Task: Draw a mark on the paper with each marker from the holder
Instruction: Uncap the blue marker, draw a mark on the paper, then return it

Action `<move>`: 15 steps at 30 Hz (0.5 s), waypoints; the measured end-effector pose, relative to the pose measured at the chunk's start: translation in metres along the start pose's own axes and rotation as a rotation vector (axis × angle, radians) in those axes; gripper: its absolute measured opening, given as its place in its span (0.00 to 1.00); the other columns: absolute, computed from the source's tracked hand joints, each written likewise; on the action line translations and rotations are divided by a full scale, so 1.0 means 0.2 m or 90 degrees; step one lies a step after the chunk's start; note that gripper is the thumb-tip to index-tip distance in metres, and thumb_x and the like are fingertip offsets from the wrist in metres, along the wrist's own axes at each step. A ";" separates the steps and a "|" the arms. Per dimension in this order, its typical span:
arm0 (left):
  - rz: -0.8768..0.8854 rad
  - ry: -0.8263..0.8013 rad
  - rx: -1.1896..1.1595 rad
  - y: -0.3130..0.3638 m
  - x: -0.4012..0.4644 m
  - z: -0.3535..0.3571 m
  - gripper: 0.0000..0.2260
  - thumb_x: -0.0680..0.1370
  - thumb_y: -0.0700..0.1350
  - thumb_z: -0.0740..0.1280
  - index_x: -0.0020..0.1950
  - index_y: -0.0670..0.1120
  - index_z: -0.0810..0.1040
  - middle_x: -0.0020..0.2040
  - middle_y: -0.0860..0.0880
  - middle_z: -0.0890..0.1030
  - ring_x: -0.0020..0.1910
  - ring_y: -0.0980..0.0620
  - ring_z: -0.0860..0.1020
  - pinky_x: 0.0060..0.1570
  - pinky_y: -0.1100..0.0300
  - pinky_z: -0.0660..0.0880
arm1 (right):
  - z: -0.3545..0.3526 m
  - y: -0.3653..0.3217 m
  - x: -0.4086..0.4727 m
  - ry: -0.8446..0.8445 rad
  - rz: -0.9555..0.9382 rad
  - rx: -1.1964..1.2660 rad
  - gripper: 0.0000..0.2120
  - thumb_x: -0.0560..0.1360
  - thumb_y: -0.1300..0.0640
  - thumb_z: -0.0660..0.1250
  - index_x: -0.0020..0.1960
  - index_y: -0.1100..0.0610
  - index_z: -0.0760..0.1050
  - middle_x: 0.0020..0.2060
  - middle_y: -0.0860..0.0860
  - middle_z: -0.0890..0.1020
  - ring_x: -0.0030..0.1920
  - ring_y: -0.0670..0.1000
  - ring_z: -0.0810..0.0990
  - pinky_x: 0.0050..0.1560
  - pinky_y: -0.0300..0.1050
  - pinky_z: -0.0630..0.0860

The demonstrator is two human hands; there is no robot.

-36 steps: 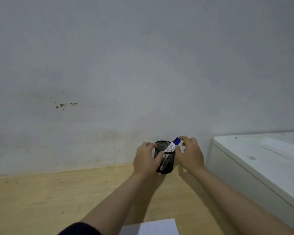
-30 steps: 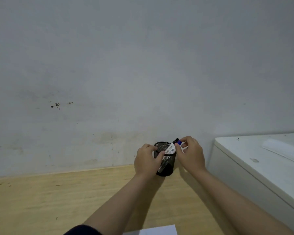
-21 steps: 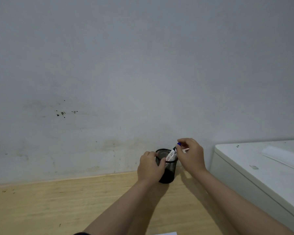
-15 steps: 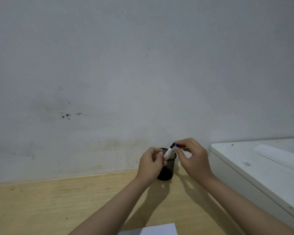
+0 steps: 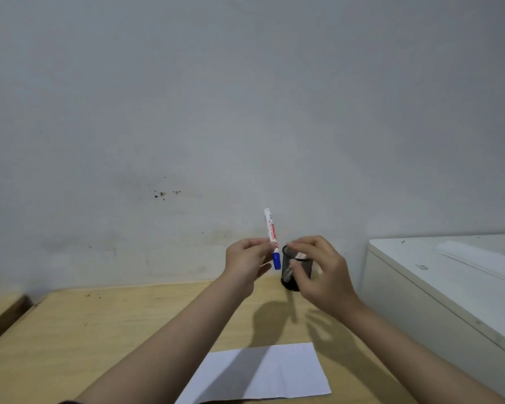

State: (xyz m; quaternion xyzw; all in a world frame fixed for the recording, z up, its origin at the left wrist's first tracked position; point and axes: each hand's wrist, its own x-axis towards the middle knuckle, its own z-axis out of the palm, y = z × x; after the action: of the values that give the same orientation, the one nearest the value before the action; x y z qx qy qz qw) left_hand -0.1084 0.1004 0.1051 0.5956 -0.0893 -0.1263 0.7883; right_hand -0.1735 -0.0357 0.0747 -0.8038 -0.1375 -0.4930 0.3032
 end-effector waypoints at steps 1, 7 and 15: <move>0.026 -0.001 0.025 0.01 -0.02 -0.03 0.05 0.72 0.37 0.70 0.47 0.41 0.79 0.42 0.44 0.82 0.43 0.48 0.81 0.49 0.54 0.77 | 0.02 -0.02 0.02 0.023 0.049 0.009 0.12 0.69 0.65 0.70 0.52 0.58 0.81 0.44 0.51 0.80 0.46 0.45 0.79 0.47 0.28 0.73; 0.202 -0.042 0.209 0.06 -0.13 -0.16 0.05 0.72 0.38 0.71 0.46 0.38 0.81 0.39 0.44 0.81 0.38 0.51 0.79 0.39 0.62 0.77 | 0.18 -0.15 0.14 -0.036 0.404 0.177 0.10 0.74 0.51 0.68 0.46 0.59 0.78 0.28 0.51 0.74 0.27 0.46 0.71 0.32 0.36 0.70; 0.232 0.047 0.434 0.05 -0.21 -0.29 0.05 0.70 0.42 0.73 0.43 0.44 0.78 0.37 0.50 0.79 0.33 0.54 0.75 0.32 0.67 0.70 | 0.25 -0.28 0.13 0.043 0.364 0.279 0.12 0.75 0.54 0.67 0.38 0.62 0.76 0.29 0.53 0.77 0.31 0.50 0.73 0.37 0.50 0.73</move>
State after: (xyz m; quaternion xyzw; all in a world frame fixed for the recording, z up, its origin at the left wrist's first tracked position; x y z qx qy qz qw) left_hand -0.1311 0.1687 0.0998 0.8021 -0.2018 0.0742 0.5571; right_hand -0.1556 0.0369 0.1014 -0.7090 0.0006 -0.3735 0.5982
